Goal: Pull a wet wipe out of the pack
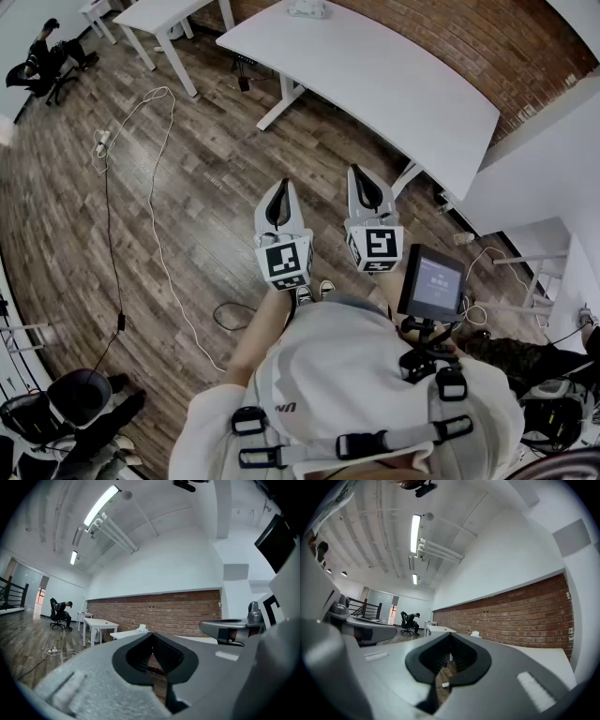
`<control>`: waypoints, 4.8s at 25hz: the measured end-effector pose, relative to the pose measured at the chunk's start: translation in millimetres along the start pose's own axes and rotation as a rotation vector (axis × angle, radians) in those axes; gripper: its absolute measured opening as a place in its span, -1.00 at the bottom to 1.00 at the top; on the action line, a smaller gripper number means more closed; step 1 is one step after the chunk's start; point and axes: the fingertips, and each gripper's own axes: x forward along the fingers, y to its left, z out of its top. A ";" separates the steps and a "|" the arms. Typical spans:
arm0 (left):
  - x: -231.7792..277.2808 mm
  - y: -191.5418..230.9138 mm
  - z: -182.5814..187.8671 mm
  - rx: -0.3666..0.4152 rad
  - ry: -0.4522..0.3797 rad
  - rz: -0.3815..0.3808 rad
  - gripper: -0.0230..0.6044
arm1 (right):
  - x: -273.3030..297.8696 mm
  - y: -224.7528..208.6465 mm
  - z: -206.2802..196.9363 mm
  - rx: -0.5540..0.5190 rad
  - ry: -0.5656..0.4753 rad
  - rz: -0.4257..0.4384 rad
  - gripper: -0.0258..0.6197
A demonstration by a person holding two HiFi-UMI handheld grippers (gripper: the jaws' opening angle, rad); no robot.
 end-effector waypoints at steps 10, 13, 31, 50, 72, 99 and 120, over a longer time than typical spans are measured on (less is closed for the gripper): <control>38.8 35.9 -14.0 0.031 0.015 0.021 -0.92 | 49.1 9.1 -3.2 0.000 -0.023 -0.011 -0.90; 71.1 44.0 -15.1 0.043 0.007 0.018 -0.92 | 82.4 -0.8 -7.7 0.004 -0.033 -0.004 -0.90; 328.7 86.5 6.7 0.041 0.003 0.039 -0.92 | 333.2 -94.1 -14.2 0.020 -0.038 0.083 -0.90; 549.4 172.4 -1.9 0.029 0.053 -0.089 -0.92 | 562.3 -136.6 -42.9 -0.039 0.028 -0.009 -0.90; 683.1 192.6 -43.5 0.021 0.194 -0.236 -0.92 | 759.7 -202.0 -167.4 -0.319 0.402 0.106 -0.48; 721.9 173.2 -60.5 0.028 0.225 -0.289 -0.92 | 806.2 -234.0 -239.9 -0.067 0.561 0.041 -0.90; 719.2 171.8 -52.6 0.019 0.199 -0.287 -0.92 | 818.6 -258.6 -127.5 0.023 0.255 -0.031 -0.90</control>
